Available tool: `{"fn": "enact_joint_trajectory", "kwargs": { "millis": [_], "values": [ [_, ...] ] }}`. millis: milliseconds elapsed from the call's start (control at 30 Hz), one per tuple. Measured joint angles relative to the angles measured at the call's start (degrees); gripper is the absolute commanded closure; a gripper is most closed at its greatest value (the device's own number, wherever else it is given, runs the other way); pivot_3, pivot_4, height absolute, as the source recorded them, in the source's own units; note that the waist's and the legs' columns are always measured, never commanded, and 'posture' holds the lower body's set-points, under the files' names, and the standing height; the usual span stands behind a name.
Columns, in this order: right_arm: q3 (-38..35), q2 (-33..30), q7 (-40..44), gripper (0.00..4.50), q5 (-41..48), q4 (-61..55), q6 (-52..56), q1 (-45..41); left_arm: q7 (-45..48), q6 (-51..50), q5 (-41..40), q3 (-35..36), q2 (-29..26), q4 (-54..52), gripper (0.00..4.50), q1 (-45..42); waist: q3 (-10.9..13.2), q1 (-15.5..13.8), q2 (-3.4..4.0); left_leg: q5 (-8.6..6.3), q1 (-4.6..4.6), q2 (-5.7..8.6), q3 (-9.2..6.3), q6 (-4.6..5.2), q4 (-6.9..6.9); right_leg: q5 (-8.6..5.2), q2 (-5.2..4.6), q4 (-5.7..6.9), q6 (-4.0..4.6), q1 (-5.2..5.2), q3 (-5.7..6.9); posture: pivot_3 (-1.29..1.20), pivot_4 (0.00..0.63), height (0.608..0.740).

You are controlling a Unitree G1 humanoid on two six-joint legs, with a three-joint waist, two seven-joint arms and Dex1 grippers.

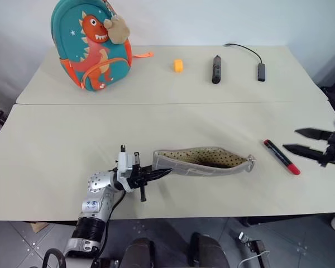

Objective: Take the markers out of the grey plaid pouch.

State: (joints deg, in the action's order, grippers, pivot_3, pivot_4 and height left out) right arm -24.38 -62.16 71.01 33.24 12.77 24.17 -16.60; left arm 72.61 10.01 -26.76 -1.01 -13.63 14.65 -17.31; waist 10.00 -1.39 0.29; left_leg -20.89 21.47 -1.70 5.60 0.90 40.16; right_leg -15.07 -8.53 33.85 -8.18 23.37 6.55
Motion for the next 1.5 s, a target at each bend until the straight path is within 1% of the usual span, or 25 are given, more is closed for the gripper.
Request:
{"fn": "enact_joint_trajectory", "kwargs": {
  "millis": [33, 67, 100, 133, 200, 300, 400, 600, 733, 767, 833, 967, 1067, 1167, 1233, 1300, 1500],
  "values": [
    [-1.9, 0.2, 0.4, 0.88, 2.0, -2.8, 1.2, 0.7, -0.2, 0.1, 0.0, 0.0, 0.2, 0.1, 4.50, 0.0, 0.0, 0.0, 0.00, 0.00, 0.00, -0.01, -0.02, 0.00, 0.00, 0.00, 0.00, 0.00, 0.00, 0.00, 0.00, 0.00, 0.150, 0.740],
    [-2.8, 0.5, 0.8, 1.06, 3.3, -4.9, 1.9, 1.2, -0.3, 0.2, 0.0, 0.0, 0.3, 0.2, 4.50, -0.1, 0.0, 0.0, 0.00, 0.00, -0.01, -0.01, -0.02, 0.00, 0.00, 0.00, 0.00, 0.01, 0.00, 0.00, 0.00, 0.00, 0.150, 0.740],
    [-3.6, 1.0, 0.7, 1.50, 5.2, -7.3, 3.6, 1.5, -0.5, 0.5, 0.0, 0.0, 0.3, 0.4, 4.50, -0.1, 0.0, 0.0, 0.00, 0.00, -0.01, -0.01, -0.03, 0.00, 0.01, 0.00, -0.01, 0.01, 0.00, -0.01, -0.01, 0.00, 0.150, 0.740],
    [-3.8, 1.3, 0.6, 1.72, 6.8, -8.9, 5.3, 1.5, -0.5, 0.5, 0.0, 0.0, 0.4, 0.5, 4.50, -0.1, 0.0, 0.0, 0.00, 0.00, -0.01, 0.00, -0.03, 0.01, 0.02, 0.00, -0.01, 0.01, 0.01, -0.01, -0.02, 0.00, 0.150, 0.740],
    [-4.1, 2.4, -0.6, 2.38, 12.8, -14.2, 11.2, 1.1, -0.5, 0.6, 0.0, 0.0, 0.5, 1.0, 4.50, -0.4, 0.0, 0.0, 0.01, 0.00, -0.03, -0.01, -0.18, 0.01, 0.02, 0.01, -0.01, 0.04, 0.01, 0.00, -0.05, 0.00, 0.150, 0.740],
    [-1.3, 3.4, -1.3, 3.42, 15.8, -23.3, 13.2, -0.4, -0.5, 0.6, 0.0, -0.1, 0.8, 1.5, 4.50, -0.8, 0.0, -0.1, 0.04, -0.01, -0.03, 0.00, -0.22, 0.00, 0.03, 0.01, -0.01, 0.03, 0.02, -0.01, -0.05, 0.00, 0.150, 0.740],
    [3.4, 4.2, -1.5, 4.45, 14.7, -27.9, 11.6, -2.7, -0.3, 0.4, 0.0, -0.2, 0.8, 1.5, 4.50, -1.0, 0.0, -0.2, 0.03, -0.04, -0.03, 0.04, -0.21, 0.05, 0.04, 0.02, -0.03, 0.02, 0.02, -0.03, -0.08, 0.00, 0.150, 0.740],
    [16.5, 4.8, 0.7, 4.48, 5.8, -33.2, 4.4, -6.2, -0.3, -0.1, 0.1, -0.2, 0.6, 1.5, 4.50, -1.1, 0.0, -0.1, 0.03, -0.03, -0.03, 0.06, -0.11, 0.05, 0.05, 0.02, -0.02, 0.03, 0.02, -0.03, -0.07, 0.00, 0.150, 0.740],
    [24.2, 7.6, -2.1, 4.48, -1.1, -32.9, 3.0, -8.9, -0.3, 0.0, 0.3, -0.2, 0.6, 1.7, 4.50, -1.2, 0.0, -0.1, 0.03, -0.03, -0.02, 0.05, -0.07, 0.03, 0.06, 0.02, -0.02, 0.05, 0.02, -0.02, -0.05, 0.00, 0.150, 0.740],
    [26.3, 7.7, -2.3, 4.48, -4.1, -32.7, 0.9, -9.0, -0.3, 0.0, 0.4, -0.2, 0.6, 1.7, 4.50, -1.2, 0.0, -0.1, 0.03, -0.03, -0.02, 0.07, -0.07, 0.04, 0.06, 0.02, -0.02, 0.04, 0.02, -0.02, -0.05, 0.00, 0.150, 0.740],
    [29.6, 7.7, -2.6, 4.48, -9.4, -32.4, -2.2, -9.4, -0.3, 0.0, 0.5, -0.2, 0.6, 1.6, 4.50, -1.2, 0.0, 0.0, 0.03, -0.03, -0.02, 0.07, -0.04, 0.04, 0.06, 0.02, -0.02, 0.03, 0.02, -0.02, -0.06, 0.00, 0.150, 0.740],
    [32.5, 7.6, -2.4, 4.48, -12.8, -33.5, -2.5, -11.0, -0.6, 0.0, 0.7, -0.2, 0.5, 1.5, 4.50, -1.1, 0.0, 0.0, 0.03, -0.03, -0.02, 0.05, -0.05, 0.04, 0.06, 0.02, -0.01, 0.04, 0.02, -0.02, -0.04, 0.00, 0.150, 0.740],
    [34.0, 7.6, -2.8, 3.95, -13.0, -37.0, 1.7, -11.9, -0.8, 0.1, 0.7, -0.2, 0.5, 0.8, 4.50, -0.5, 0.0, 0.1, 0.03, -0.03, -0.02, 0.05, -0.08, 0.04, 0.06, 0.02, -0.02, 0.03, 0.02, -0.02, -0.04, 0.00, 0.150, 0.740],
    [35.7, 7.6, -3.4, 2.96, -13.7, -39.3, 4.3, -12.5, -0.9, 0.1, 0.8, -0.4, 0.5, -0.2, 4.50, 0.2, 0.0, 0.0, 0.03, -0.03, -0.01, 0.05, -0.10, 0.04, 0.05, 0.02, -0.02, 0.02, 0.02, -0.02, -0.03, 0.00, 0.150, 0.740],
    [38.0, 7.6, -3.8, 2.35, -16.7, -39.8, 3.4, -13.5, -0.9, 0.1, 1.0, -0.6, 0.5, -0.4, 4.50, 0.4, 0.0, 0.1, 0.03, -0.03, -0.02, 0.05, -0.09, 0.05, 0.06, 0.02, -0.02, 0.01, 0.02, -0.02, -0.05, 0.00, 0.150, 0.740],
    [40.7, 7.8, -4.5, 2.35, -19.8, -40.5, 3.9, -14.9, -1.1, 0.0, 1.1, -0.7, 0.5, -0.5, 4.50, 0.5, 0.0, 0.2, 0.03, -0.03, -0.02, 0.04, -0.09, 0.04, 0.05, 0.02, -0.02, 0.02, 0.02, -0.01, -0.05, 0.00, 0.150, 0.740],
    [47.4, 10.0, -7.1, 2.35, -26.4, -42.7, 10.8, -19.6, -1.3, 0.0, 1.2, -0.7, 0.4, -0.7, 4.50, 0.7, 0.0, 0.2, 0.03, -0.03, -0.02, 0.04, -0.12, 0.04, 0.05, 0.02, -0.02, 0.03, 0.02, 0.00, -0.05, 0.00, 0.150, 0.740]
  ]
}}
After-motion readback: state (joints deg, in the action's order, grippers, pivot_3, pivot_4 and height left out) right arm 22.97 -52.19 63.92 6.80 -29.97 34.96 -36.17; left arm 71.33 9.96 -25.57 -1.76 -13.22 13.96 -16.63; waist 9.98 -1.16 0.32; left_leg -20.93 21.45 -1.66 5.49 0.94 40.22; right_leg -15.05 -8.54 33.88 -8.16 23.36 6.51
